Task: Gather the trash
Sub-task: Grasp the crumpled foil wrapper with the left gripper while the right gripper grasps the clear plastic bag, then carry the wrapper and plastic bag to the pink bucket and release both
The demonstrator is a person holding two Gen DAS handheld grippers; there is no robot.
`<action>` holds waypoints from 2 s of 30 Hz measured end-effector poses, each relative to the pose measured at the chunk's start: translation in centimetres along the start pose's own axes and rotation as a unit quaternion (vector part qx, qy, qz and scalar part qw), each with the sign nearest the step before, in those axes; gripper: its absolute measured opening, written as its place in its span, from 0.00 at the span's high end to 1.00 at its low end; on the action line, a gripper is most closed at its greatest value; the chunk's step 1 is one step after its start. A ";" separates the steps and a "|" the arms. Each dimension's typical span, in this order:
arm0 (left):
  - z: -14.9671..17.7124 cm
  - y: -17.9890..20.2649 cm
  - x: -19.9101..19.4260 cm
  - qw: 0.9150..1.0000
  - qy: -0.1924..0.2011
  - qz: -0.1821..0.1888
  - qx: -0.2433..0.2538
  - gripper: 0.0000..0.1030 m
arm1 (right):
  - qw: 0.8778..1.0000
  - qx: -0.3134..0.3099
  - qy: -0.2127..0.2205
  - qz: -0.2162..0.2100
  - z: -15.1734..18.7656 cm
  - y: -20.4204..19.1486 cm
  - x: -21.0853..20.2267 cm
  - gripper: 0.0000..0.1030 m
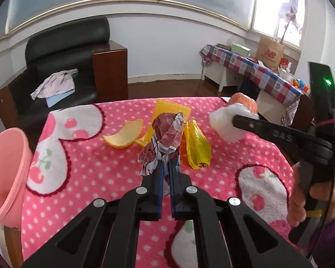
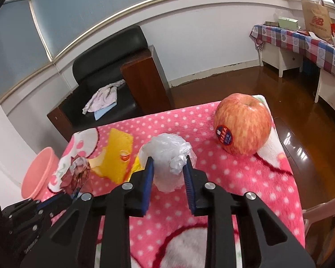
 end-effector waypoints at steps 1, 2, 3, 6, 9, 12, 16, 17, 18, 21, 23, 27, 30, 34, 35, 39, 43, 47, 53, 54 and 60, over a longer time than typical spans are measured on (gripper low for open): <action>0.1 -0.2 -0.4 1.000 0.003 -0.001 -0.005 0.96 | 1.000 -0.001 0.002 -0.001 0.3 -0.1 -0.4 0.74; 0.2 -0.3 -0.6 1.000 0.005 -0.002 -0.008 0.96 | 1.000 -0.001 0.004 -0.003 0.5 -0.3 -0.8 0.74; 0.3 -0.4 -0.9 1.000 0.007 -0.003 -0.011 0.96 | 1.000 -0.001 0.004 -0.006 0.8 -0.5 -1.2 0.74; 0.6 -0.9 -1.9 1.000 0.014 -0.008 -0.020 0.96 | 1.000 -0.001 0.002 -0.013 1.5 -1.0 -1.9 0.74; 0.7 -1.2 -2.7 0.999 0.020 -0.012 -0.025 0.96 | 1.000 -0.002 -0.002 -0.020 2.5 -1.7 -2.3 0.74; 1.1 -1.4 -3.6 0.999 0.025 -0.018 -0.030 0.96 | 1.000 -0.008 -0.008 -0.023 3.2 -2.6 -2.4 0.74; 1.5 -1.9 -4.5 0.998 0.031 -0.029 -0.036 0.96 | 0.999 -0.019 -0.011 -0.029 3.8 -4.2 -2.7 0.74; 1.6 -2.1 -4.8 0.998 0.033 -0.031 -0.038 0.96 | 0.999 -0.019 -0.011 -0.029 3.8 -4.2 -2.7 0.74; 1.8 -2.2 -5.1 0.998 0.035 -0.032 -0.042 0.96 | 0.999 -0.022 -0.011 -0.029 3.9 -4.6 -2.8 0.74; 2.1 -2.7 -5.7 0.997 0.038 -0.038 -0.049 0.96 | 0.999 -0.033 -0.009 -0.030 4.1 -5.5 -3.3 0.74; 2.2 -3.1 -5.9 0.997 0.040 -0.040 -0.054 0.96 | 0.999 -0.039 -0.008 -0.031 4.2 -6.1 -3.5 0.74; 2.7 -4.1 -6.6 0.996 0.043 -0.048 -0.068 0.96 | 0.998 -0.050 -0.008 -0.035 4.4 -7.6 -3.7 0.74; 2.9 -5.1 -6.9 0.994 0.044 -0.057 -0.081 0.96 | 0.997 -0.061 -0.009 -0.040 4.4 -9.1 -3.6 0.74; 3.2 -7.0 -7.6 0.991 0.047 -0.071 -0.104 0.96 | 0.996 -0.079 -0.010 -0.047 4.3 -11.3 -3.4 0.74; 3.2 -7.5 -7.7 0.990 0.048 -0.074 -0.110 0.96 | 0.995 -0.085 -0.010 -0.051 4.2 -12.0 -3.4 0.74; 3.6 -9.3 -8.4 0.986 0.052 -0.089 -0.129 0.96 | 0.993 -0.103 -0.012 -0.061 4.0 -14.7 -3.0 0.74; 4.1 -11.7 -9.2 0.982 0.058 -0.103 -0.149 0.96 | 0.989 -0.124 -0.016 -0.072 3.9 -17.7 -2.2 0.74; 4.7 -14.2 -10.0 0.976 0.063 -0.121 -0.170 0.96 | 0.986 -0.146 -0.019 -0.080 3.8 -20.6 -1.4 0.74; 5.6 -18.3 -11.3 0.965 0.075 -0.156 -0.195 0.96 | 0.980 -0.175 -0.028 -0.096 3.6 -25.0 -0.1 0.74; 5.7 -18.8 -11.4 0.964 0.077 -0.160 -0.198 0.96 | 0.978 -0.182 -0.030 -0.098 3.7 -25.8 0.2 0.74; 6.6 -22.0 -11.7 0.955 0.082 -0.178 -0.221 0.95 | 0.971 -0.212 -0.047 -0.103 3.7 -29.7 2.1 0.74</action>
Point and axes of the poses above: each gripper's, at about its wrist camera, not at the fingertips, and x roughly the way its jaws point, y to its right, z to its underside, the point moved 7 cm from there along x, roughly the way its jaws point, and after that the axes turned 14 degrees about -y, right-handed, at the moved point
